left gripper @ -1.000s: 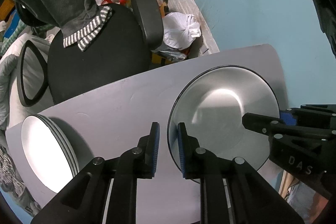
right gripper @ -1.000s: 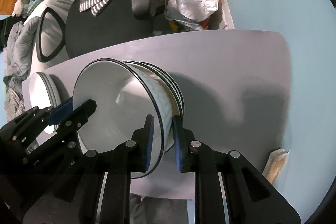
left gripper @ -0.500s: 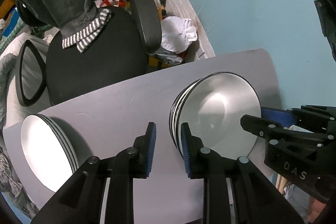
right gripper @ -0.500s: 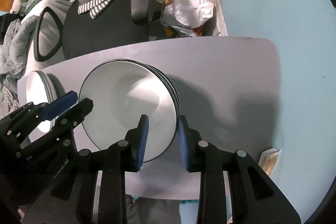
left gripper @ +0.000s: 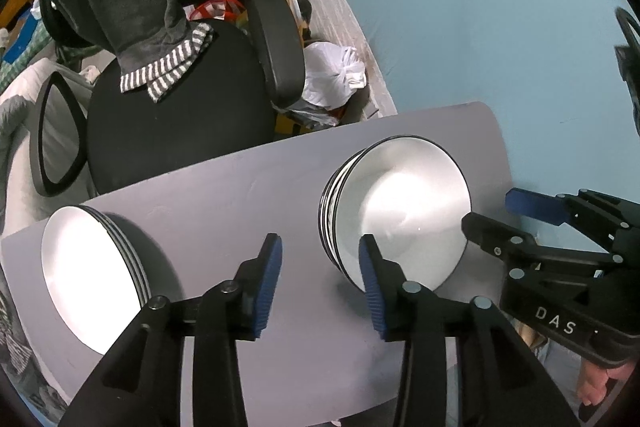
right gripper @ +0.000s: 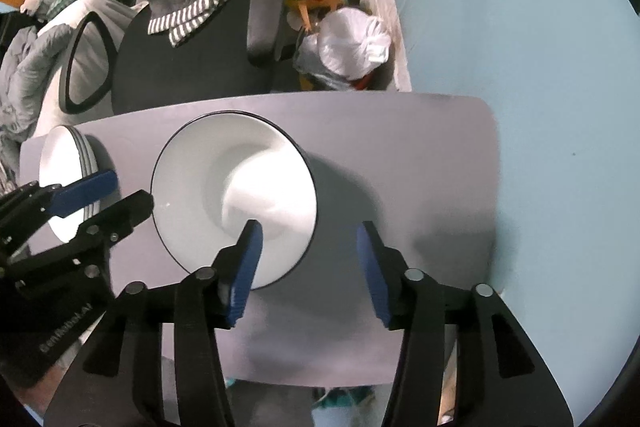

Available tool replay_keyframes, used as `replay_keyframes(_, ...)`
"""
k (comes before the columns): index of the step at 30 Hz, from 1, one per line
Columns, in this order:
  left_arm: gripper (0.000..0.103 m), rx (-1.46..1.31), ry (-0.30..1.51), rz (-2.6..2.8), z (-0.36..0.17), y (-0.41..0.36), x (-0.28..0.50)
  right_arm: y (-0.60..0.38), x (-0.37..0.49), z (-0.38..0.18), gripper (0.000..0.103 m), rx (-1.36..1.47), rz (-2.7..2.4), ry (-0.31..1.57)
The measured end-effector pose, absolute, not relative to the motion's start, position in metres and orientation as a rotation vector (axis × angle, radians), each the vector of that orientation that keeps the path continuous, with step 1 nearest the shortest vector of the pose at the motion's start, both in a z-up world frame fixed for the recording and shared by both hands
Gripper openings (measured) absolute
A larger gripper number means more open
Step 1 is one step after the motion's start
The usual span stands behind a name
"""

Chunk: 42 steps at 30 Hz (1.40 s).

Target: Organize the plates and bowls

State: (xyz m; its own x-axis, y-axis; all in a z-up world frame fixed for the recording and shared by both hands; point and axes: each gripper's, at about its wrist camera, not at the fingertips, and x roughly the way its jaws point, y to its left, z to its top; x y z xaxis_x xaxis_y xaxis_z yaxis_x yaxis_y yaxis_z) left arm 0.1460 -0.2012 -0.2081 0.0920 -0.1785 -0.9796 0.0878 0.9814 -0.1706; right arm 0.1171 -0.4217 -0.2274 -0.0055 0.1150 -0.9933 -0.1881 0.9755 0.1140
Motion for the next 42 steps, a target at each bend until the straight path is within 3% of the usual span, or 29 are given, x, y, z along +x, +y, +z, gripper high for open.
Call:
replay_keyframes(3, 0.052, -0.078, 1.461, -0.195, -0.205, -0.198, 0.144, -0.425, 0.113, -0.223, 0.052, -0.067, 0.248, 1.543)
replay_keyframes(21, 0.072, -0.157, 1.458, -0.137, -0.205, -0.174, 0.128, -0.453, 0.098, -0.221, 0.06, -0.057, 0.265, 1.49)
replay_keyframes(42, 0.072, -0.201, 1.511, -0.124, -0.242, -0.195, 0.144, -0.442, 0.119, -0.262, 0.06, 0.007, 0.345, 1.538)
